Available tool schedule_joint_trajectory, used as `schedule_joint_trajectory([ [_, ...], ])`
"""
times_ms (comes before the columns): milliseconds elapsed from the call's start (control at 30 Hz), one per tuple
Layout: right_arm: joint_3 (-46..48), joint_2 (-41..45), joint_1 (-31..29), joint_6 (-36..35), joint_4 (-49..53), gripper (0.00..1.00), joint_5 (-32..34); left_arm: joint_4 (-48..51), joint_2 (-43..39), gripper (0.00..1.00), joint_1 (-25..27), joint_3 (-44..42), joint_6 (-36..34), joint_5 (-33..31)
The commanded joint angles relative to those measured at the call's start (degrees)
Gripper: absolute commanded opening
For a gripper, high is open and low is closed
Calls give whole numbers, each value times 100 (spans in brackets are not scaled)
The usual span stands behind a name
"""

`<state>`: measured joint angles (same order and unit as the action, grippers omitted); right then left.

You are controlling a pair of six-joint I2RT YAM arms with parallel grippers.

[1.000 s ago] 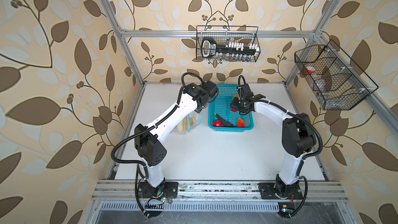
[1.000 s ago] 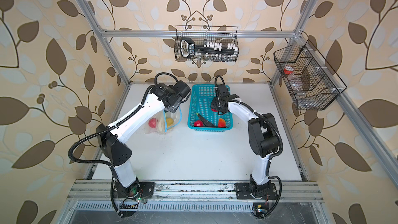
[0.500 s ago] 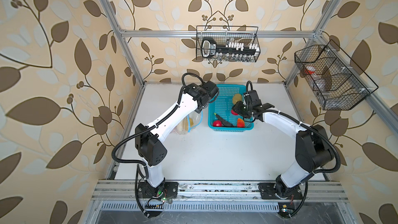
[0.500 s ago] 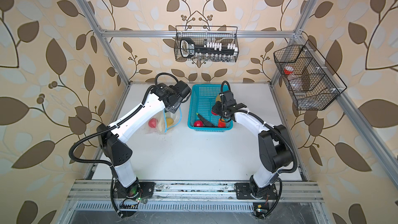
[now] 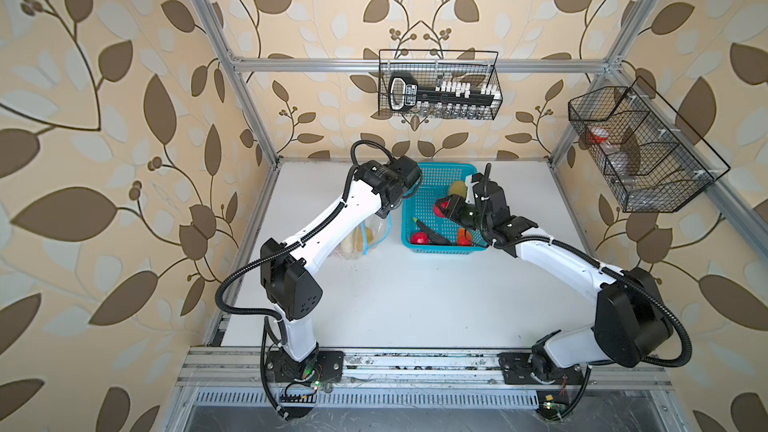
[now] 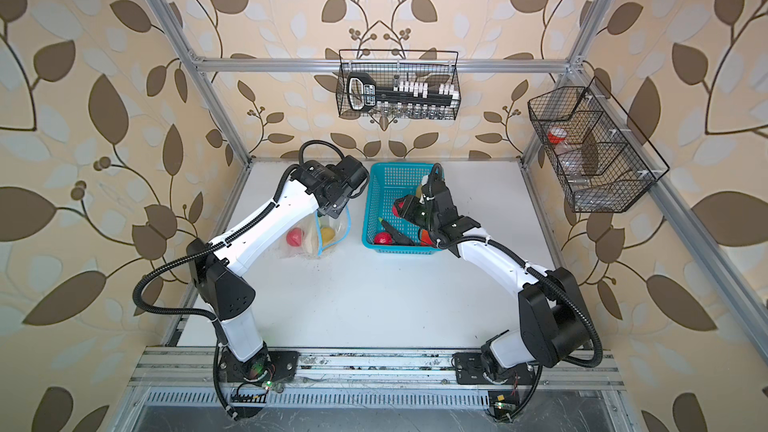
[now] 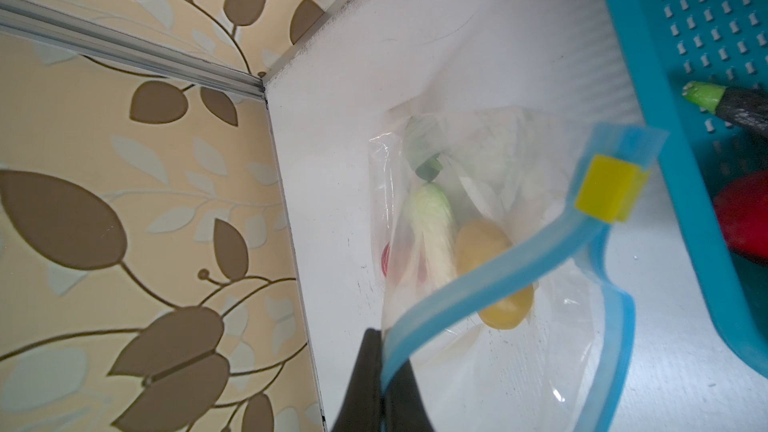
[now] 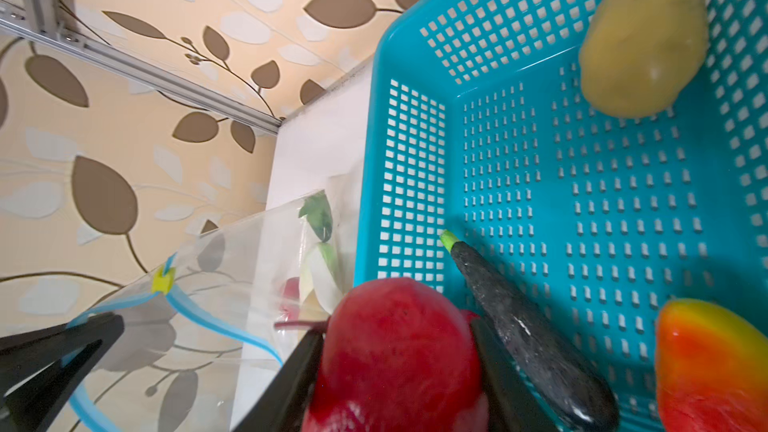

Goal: Place the food in the zip-top bag and seal the zipper
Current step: 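Lift the red radish and carry it to the bag mouth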

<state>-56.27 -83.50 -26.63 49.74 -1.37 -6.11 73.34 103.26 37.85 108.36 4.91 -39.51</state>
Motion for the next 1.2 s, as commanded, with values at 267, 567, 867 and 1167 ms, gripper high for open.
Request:
schedule_joint_trajectory([
  [267, 543, 438, -423, 366, -1230, 45, -296, 22, -61, 0, 4, 2, 107, -172],
  [567, 693, 416, -693, 528, -1759, 45, -527, 22, -96, 0, 4, -16, 99, -120],
  [867, 667, 249, -1415, 441, -1982, 45, 10, 56, -54, 0, 4, 53, 120, -16],
  [1167, 317, -405, -1831, 375, -2350, 46, -90, 75, -60, 0, 4, 62, 125, -10],
])
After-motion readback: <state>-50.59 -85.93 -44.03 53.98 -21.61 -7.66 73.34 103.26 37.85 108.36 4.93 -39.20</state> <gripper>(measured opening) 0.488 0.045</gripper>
